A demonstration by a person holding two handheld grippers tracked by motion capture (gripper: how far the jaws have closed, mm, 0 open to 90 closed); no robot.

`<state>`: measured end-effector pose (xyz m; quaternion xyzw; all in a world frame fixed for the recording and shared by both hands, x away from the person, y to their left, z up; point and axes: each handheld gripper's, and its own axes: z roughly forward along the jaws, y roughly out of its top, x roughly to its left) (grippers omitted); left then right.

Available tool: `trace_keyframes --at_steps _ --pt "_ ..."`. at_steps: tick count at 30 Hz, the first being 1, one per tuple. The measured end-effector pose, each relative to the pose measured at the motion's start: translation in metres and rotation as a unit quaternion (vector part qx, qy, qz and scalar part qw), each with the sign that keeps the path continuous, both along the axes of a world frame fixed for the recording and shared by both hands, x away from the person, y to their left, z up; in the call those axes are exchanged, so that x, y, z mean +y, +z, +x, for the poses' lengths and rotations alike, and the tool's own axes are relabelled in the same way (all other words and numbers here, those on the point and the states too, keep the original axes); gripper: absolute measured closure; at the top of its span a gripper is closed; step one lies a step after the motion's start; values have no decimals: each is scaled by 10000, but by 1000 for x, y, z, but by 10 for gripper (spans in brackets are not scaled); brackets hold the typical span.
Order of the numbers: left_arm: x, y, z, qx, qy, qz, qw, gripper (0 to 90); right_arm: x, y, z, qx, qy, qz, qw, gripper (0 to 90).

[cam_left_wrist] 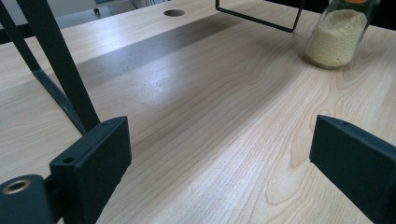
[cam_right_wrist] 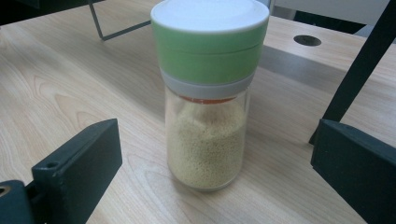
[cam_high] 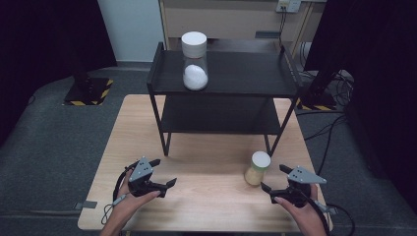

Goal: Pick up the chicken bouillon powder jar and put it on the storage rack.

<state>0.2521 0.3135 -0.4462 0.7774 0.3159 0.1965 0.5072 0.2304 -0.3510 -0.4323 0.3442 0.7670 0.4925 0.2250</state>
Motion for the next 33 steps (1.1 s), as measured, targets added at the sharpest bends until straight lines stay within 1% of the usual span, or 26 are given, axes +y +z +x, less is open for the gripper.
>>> trace_keyframes --at_steps 9,11,17,28,30,33 --pt "0 -1 1 33 -22 47 10000 43 5 1 7 -25 11 -37 10000 30" --pt "-1 -2 1 51 -39 59 10000 43 6 1 9 -23 -10 5 10000 31" --pt "-2 -1 1 47 -42 100 9999 43 10 2 14 -38 5 16 10000 43" --pt "-2 -2 2 78 -36 129 9999 43 16 5 21 -103 46 -14 9999 70" --pt "-2 -2 1 77 -29 124 9999 43 17 6 23 -104 85 5 9999 80" --pt "-1 -2 1 70 -14 110 9999 43 20 7 28 -106 237 -25 9997 133"
